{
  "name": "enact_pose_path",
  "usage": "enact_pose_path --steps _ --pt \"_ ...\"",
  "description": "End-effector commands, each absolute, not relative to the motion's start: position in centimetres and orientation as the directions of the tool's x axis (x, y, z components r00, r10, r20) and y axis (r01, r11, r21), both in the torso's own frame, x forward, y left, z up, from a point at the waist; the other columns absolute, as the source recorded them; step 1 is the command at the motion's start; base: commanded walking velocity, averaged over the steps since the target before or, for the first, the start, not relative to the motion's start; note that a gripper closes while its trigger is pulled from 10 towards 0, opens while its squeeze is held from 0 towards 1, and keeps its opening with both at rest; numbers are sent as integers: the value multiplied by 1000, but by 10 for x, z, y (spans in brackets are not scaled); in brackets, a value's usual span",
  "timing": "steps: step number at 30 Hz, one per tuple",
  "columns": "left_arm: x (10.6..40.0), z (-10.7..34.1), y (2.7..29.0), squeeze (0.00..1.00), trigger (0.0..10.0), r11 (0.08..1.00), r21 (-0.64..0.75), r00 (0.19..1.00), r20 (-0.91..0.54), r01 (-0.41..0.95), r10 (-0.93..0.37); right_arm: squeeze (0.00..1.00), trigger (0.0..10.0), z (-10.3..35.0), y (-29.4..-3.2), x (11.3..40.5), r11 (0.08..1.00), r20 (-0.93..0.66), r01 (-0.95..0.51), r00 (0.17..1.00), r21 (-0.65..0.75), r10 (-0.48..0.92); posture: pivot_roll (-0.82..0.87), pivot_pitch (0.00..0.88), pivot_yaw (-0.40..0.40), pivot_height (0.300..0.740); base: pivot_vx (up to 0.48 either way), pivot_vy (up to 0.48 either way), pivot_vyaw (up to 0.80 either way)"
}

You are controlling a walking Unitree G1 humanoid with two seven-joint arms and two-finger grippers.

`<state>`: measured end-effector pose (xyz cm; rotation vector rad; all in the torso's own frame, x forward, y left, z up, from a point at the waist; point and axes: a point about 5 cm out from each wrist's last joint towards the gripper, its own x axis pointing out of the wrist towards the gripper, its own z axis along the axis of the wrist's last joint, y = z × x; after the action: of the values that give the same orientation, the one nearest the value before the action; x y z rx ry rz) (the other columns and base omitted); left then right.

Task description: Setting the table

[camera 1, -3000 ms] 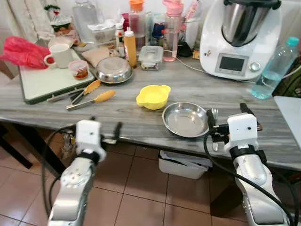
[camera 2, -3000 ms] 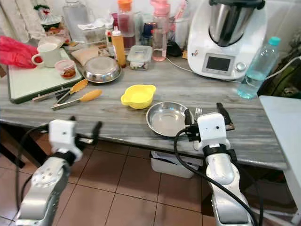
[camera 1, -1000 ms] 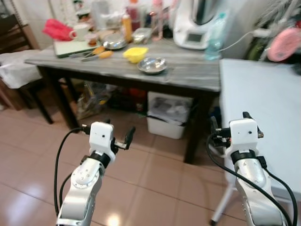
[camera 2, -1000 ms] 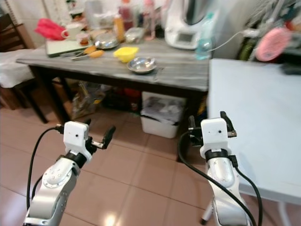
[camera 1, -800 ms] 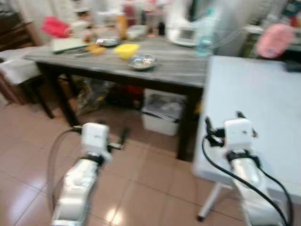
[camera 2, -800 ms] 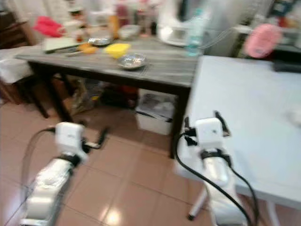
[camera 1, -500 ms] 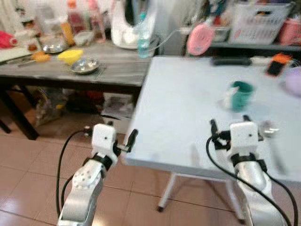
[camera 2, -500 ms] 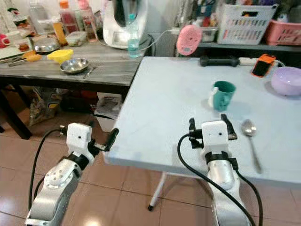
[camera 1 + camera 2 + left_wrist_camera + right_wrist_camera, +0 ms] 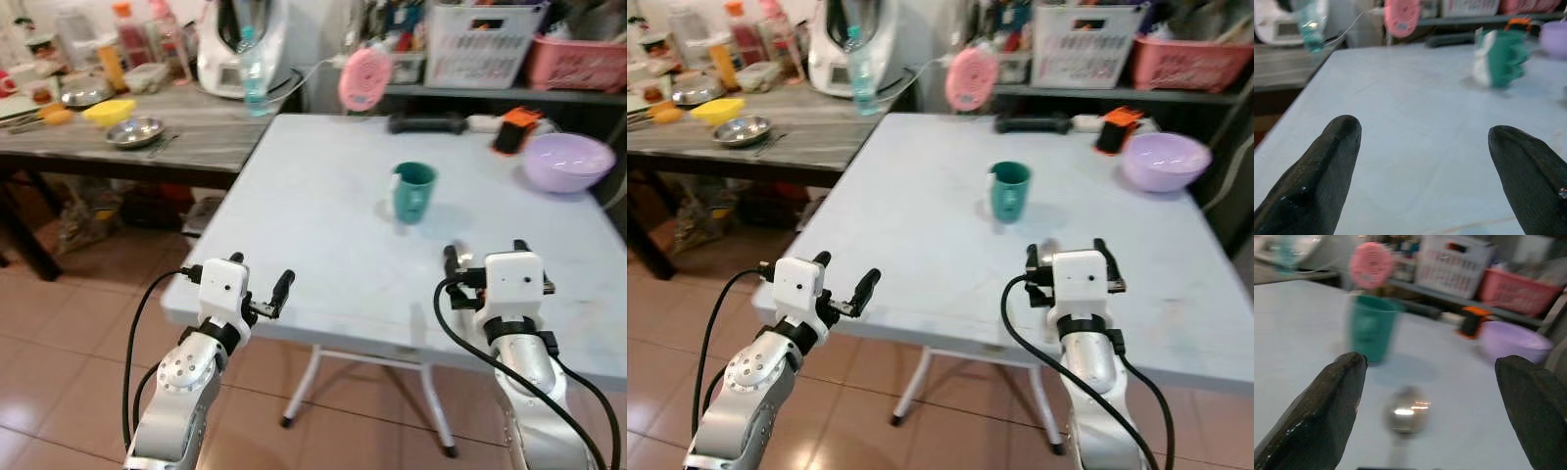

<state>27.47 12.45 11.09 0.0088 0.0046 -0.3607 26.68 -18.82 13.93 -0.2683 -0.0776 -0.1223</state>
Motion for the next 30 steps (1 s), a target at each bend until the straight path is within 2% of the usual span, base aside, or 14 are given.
enact_pose_path --steps 1,7,9,20,25,27,30 --pt "275 111 132 0 10000 936 7 936 -10 351 -351 702 10000 138 -182 269 967 80 124 991 -224 -108 -74 0 48 740 0 0 0" --pt "274 109 125 0 10000 908 -22 908 -27 417 -418 702 10000 134 -184 271 978 44 148 989 -146 -143 -73 0 49 740 0 0 0" --pt "272 108 119 0 10000 877 -11 877 -39 480 -480 702 10000 132 -183 274 983 23 154 988 -101 -152 -72 0 51 740 0 0 0" --pt "263 106 112 0 10000 828 1 827 -48 560 -560 698 10000 128 -171 285 992 -37 123 992 6 -122 -67 0 59 740 0 0 0" --pt "264 109 110 0 10000 807 -7 806 -43 591 -591 698 10000 119 -146 297 991 -118 69 992 113 -56 -52 0 62 740 0 0 0" --pt "262 114 106 0 10000 761 35 762 -37 648 -647 694 10000 116 -133 305 991 -132 33 991 127 -16 -40 8 63 740 0 0 0" --pt "257 117 100 0 10000 709 17 709 -45 705 -704 694 10000 111 -124 317 991 -190 43 982 128 -18 -29 27 69 740 0 0 0"
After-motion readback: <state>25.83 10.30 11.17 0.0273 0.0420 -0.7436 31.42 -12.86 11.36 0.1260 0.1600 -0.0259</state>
